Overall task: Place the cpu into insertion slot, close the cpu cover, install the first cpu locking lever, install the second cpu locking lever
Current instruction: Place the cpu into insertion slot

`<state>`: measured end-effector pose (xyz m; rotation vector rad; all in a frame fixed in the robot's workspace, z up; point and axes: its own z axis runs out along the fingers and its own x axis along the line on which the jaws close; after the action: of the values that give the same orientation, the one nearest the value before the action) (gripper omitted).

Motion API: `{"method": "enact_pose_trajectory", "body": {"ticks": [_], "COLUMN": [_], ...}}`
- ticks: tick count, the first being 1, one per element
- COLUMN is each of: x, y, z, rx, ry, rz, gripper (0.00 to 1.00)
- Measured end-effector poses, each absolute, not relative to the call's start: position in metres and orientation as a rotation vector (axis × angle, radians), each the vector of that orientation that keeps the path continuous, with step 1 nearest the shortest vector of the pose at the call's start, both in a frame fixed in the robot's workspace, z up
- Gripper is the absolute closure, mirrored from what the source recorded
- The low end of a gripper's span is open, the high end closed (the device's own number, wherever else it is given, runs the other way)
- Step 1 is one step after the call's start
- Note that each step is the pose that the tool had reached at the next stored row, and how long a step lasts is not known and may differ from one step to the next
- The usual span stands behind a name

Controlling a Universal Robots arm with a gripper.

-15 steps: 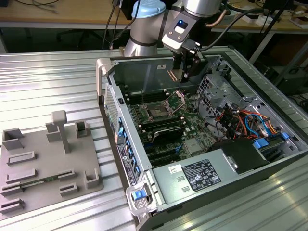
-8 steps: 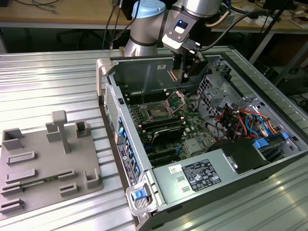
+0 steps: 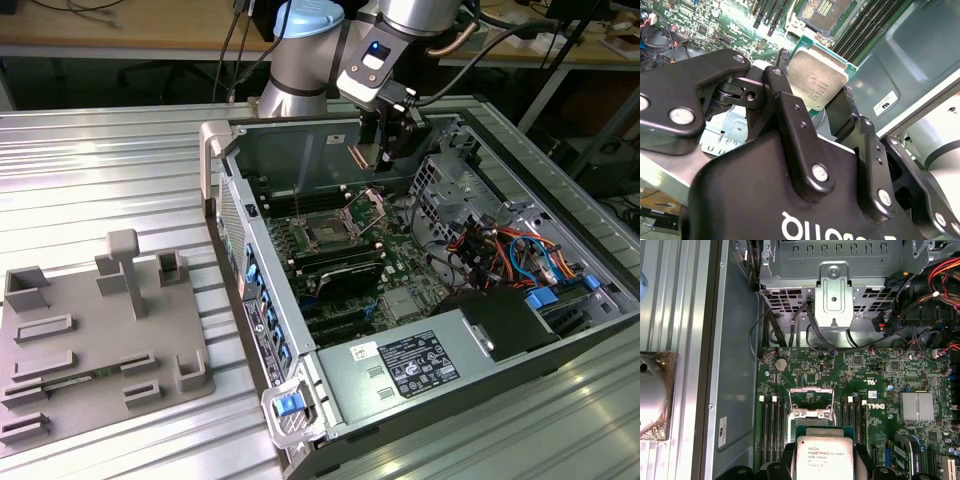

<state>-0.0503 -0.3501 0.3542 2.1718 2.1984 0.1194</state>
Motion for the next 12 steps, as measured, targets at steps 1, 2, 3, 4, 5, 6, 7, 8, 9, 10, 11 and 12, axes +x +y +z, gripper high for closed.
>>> {"method": "enact_pose_trajectory", "body": {"ticks": [1, 2, 3, 4, 5, 6, 7, 8, 9, 10, 11, 12], "x": [-0.0503, -0.0503, -0.0503, -0.0503, -0.0503, -0.0503, -0.0503, -0.0503, -0.0503, -0.0503, -0.0503, -0.0503], "y": [-0.3501, -0.3501, -0.3501, -0.3501, -0.3501, -0.3501, -0.3501, -0.3501, -0.3501, -0.3501, -0.3501, -0.3501], "z": [0.3542, 0.3542, 0.3542, 0.3542, 0.3542, 0.3542, 0.3542, 0.3542, 0.3542, 0.3542, 0.3541, 0.3541], "rx": [2.173, 2.175, 2.177, 2.183, 2.190, 2.199, 2.204, 2.209, 2.216, 2.221, 2.234, 2.244], "ry": [2.197, 2.195, 2.193, 2.186, 2.180, 2.170, 2.164, 2.159, 2.151, 2.146, 2.132, 2.121], "rz": [0.119, 0.119, 0.119, 0.119, 0.119, 0.118, 0.118, 0.118, 0.118, 0.117, 0.117, 0.117], "gripper": [0.45, 0.45, 0.45, 0.45, 0.45, 0.45, 0.45, 0.45, 0.45, 0.45, 0.45, 0.45]}}
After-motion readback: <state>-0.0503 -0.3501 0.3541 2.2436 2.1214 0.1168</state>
